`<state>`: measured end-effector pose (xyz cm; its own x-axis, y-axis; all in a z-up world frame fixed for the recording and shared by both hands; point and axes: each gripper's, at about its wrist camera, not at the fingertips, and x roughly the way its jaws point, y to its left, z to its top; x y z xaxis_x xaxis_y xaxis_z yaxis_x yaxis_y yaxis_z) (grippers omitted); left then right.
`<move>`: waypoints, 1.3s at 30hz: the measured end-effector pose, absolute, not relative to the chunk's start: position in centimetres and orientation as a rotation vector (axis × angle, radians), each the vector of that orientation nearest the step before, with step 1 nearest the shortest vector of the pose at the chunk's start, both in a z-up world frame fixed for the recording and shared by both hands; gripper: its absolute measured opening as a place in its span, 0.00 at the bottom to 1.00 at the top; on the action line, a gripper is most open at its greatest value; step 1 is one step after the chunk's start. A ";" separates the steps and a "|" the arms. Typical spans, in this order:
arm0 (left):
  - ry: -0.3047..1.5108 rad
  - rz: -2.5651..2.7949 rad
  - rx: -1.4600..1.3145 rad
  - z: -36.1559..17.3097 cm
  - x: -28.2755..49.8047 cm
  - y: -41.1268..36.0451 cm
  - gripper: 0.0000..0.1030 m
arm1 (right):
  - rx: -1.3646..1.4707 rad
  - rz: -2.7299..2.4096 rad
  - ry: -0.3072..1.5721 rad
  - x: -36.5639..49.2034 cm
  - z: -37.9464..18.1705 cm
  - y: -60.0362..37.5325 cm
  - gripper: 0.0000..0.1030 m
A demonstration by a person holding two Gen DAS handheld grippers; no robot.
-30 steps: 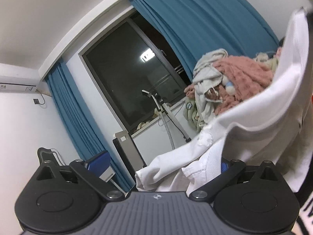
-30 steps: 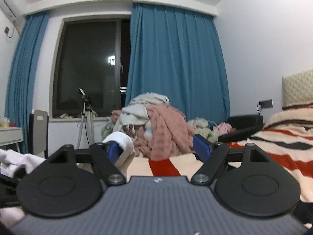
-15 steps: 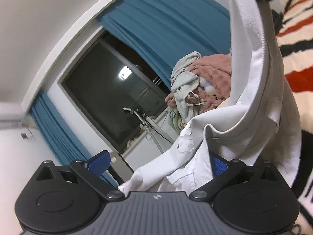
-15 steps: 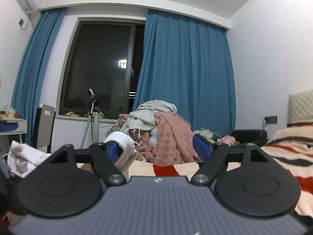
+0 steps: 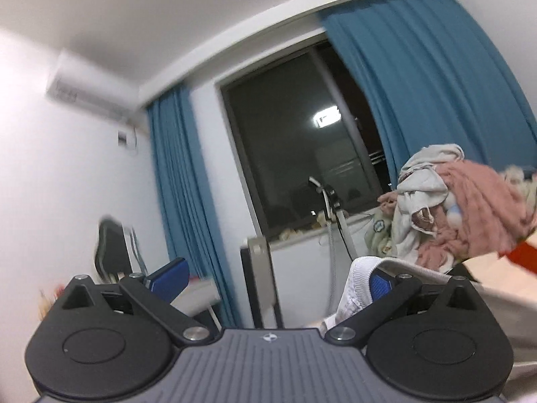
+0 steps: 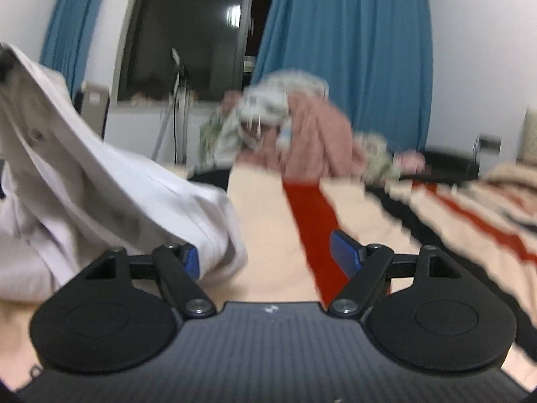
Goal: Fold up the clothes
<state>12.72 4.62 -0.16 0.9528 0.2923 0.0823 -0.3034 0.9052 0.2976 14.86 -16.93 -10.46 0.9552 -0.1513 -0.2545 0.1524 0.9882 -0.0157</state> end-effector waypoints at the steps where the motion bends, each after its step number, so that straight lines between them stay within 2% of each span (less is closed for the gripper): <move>1: -0.011 0.301 0.296 -0.2 12.7 5.1 1.00 | 0.026 -0.154 0.269 15.0 -10.6 -17.2 0.75; 7: 0.036 0.300 0.233 0.7 11.0 7.6 1.00 | 0.089 -0.208 0.159 12.0 -7.0 -18.5 0.75; 11: -0.017 0.319 0.183 1.6 5.4 7.0 1.00 | 0.118 -0.244 0.080 8.6 -2.0 -19.2 0.75; 15: -0.119 0.390 0.245 4.0 -0.1 4.7 1.00 | 0.148 -0.279 0.000 5.2 3.1 -19.9 0.75; 19: -0.202 0.363 0.204 9.6 -3.5 4.5 1.00 | 0.182 -0.306 -0.075 1.9 8.7 -20.6 0.76; 25: -0.317 0.334 0.071 22.3 -8.4 5.5 1.00 | 0.166 -0.263 -0.203 -3.6 22.7 -20.8 0.76; 30: -0.381 0.280 -0.013 32.8 -12.8 6.0 1.00 | 0.167 -0.239 -0.290 -7.8 31.9 -21.5 0.76; 35: -0.406 0.210 -0.044 40.5 -14.0 5.8 1.00 | 0.091 -0.265 -0.391 -10.0 38.7 -22.1 0.77; 39: -0.360 0.169 -0.055 42.5 -10.4 4.9 1.00 | 0.056 -0.305 -0.420 -9.6 40.8 -22.5 0.78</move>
<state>-10.37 4.90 42.53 0.9219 0.1741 0.3461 -0.1547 0.9845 -0.0831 -9.58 -22.50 40.81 0.8682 -0.3033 0.3928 0.2802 0.9528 0.1165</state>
